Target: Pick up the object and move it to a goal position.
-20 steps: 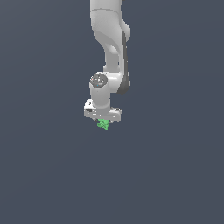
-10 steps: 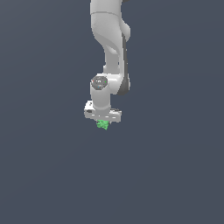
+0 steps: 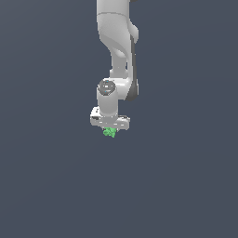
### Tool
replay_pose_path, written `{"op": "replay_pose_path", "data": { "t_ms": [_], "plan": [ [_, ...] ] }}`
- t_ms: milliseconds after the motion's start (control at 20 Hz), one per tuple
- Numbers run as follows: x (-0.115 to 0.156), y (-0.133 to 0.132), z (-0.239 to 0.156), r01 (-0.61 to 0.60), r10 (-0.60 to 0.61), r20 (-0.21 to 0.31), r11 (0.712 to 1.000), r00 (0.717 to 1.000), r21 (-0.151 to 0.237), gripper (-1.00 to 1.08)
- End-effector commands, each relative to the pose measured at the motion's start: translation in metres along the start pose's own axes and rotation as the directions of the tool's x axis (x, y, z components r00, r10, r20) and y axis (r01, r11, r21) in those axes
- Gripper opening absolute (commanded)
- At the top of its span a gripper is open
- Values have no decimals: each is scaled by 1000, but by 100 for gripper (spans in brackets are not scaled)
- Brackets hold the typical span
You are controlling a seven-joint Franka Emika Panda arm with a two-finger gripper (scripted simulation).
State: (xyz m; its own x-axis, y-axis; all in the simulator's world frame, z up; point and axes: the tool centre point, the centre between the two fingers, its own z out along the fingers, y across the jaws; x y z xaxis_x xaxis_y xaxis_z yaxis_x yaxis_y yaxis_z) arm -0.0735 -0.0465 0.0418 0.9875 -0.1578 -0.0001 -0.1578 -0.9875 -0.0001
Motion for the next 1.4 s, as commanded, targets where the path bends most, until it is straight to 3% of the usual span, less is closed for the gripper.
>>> {"op": "replay_pose_path", "data": {
  "t_ms": [0, 350, 950, 1350],
  "plan": [
    [-1, -8, -2, 1, -1, 0, 1000, 1000, 0, -100],
    [-8, -51, -14, 1, -1, 0, 1000, 1000, 0, -100],
    [-26, -182, -51, 1, -1, 0, 1000, 1000, 0, -100],
    [-31, -241, -67, 0, 0, 0, 1000, 1000, -1, -100]
  ]
}}
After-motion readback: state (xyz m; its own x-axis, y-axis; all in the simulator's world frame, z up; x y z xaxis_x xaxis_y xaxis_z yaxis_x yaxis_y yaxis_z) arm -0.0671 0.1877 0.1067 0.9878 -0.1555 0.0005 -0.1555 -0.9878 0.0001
